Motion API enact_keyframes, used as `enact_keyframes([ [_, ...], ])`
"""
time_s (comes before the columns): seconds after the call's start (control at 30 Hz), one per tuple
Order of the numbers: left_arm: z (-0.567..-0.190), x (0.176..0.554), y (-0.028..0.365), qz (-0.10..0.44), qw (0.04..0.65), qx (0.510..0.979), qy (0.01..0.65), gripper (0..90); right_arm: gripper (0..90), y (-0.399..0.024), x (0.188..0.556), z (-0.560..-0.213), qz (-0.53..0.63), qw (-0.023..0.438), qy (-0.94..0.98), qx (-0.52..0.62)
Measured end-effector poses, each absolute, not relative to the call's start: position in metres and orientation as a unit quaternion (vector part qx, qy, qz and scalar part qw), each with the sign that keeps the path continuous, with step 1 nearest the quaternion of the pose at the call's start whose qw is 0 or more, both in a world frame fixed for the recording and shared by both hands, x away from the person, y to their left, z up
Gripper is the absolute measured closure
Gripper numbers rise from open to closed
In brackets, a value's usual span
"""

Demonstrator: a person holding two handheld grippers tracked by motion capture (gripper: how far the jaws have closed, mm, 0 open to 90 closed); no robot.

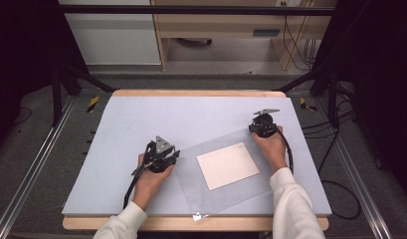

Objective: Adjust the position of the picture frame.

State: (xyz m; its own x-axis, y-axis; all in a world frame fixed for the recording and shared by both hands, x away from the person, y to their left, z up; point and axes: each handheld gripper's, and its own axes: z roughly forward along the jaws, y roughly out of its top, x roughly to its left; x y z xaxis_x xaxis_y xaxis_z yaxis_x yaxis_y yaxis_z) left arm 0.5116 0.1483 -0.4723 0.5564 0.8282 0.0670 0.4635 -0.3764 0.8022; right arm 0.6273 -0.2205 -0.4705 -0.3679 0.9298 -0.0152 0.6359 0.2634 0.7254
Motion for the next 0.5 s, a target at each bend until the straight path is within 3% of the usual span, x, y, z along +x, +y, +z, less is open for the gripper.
enact_keyframes([
  [0.3, -0.4774, 0.5179, 0.1481, 0.228, 0.385, 0.793, 0.414, 82.9, 85.3, -0.2205, 0.6272, -0.4704, 0.325, 0.226, 0.760, 0.515],
  [0.5, -0.4769, 0.5193, 0.1505, 0.220, 0.386, 0.795, 0.413, 84.2, 84.5, -0.2201, 0.6277, -0.4709, 0.325, 0.231, 0.760, 0.513],
])
